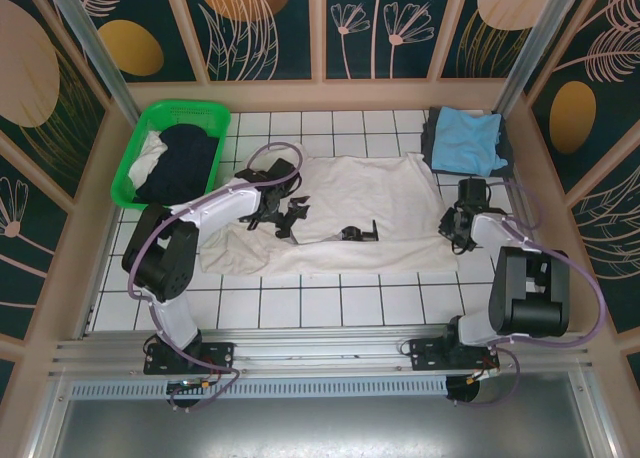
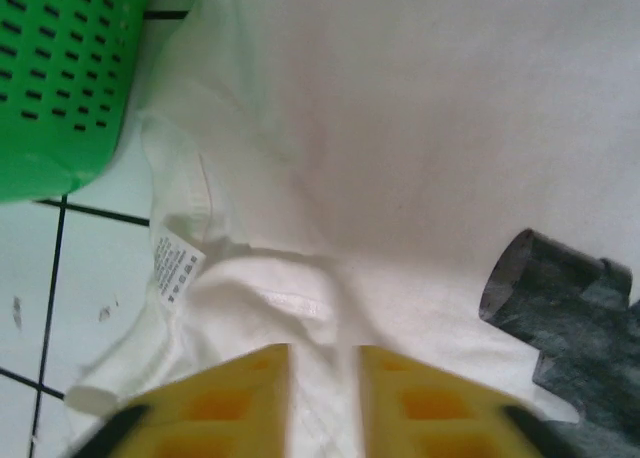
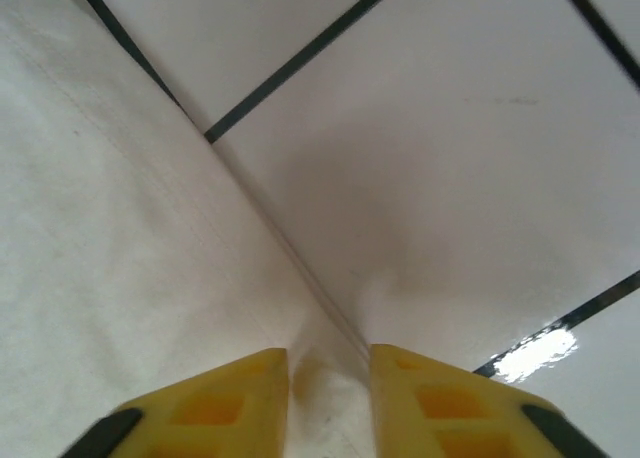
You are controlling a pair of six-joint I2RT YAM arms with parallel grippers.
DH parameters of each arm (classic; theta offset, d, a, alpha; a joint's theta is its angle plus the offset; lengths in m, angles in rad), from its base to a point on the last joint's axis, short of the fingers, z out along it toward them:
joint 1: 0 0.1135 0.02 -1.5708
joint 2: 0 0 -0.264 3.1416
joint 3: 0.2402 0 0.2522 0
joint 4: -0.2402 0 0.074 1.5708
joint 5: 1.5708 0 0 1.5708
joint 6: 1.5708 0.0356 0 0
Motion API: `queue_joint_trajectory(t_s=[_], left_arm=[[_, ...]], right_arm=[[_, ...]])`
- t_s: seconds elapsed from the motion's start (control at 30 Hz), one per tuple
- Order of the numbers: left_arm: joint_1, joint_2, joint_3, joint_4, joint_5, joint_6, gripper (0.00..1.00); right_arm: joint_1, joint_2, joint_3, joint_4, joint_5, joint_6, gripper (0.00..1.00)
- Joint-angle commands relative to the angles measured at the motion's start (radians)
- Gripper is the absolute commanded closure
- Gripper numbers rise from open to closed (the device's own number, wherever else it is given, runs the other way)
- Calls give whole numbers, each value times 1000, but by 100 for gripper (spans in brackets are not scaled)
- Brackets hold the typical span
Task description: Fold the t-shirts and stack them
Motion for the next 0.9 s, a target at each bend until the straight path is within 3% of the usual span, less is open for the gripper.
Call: queue_joint_trajectory(t_s=[0.0, 0.1, 0.2, 0.33, 0.43, 0.63, 0.87], left_arm=[[10, -19, 11, -53, -37, -3, 56], [12, -74, -33, -52, -41, -15, 38], [12, -142, -100, -47, -31, -38, 33], [11, -270, -260, -8, 20, -105, 32], [11, -387, -412, 72, 91, -162, 32], [12, -420, -563, 183, 155, -218, 30], [23, -362, -587, 226, 134, -233, 52]], right_arm=[[0, -87, 43, -66, 49, -17, 63], [41, -190, 25, -64, -18, -26, 53], [120, -261, -46, 29, -317, -36, 49], [385, -209, -92, 36, -250, 54, 45], [470, -159, -150, 68, -225, 110, 45], [460, -149, -208, 50, -125, 137, 46], [323, -189, -275, 59, -136, 138, 46]])
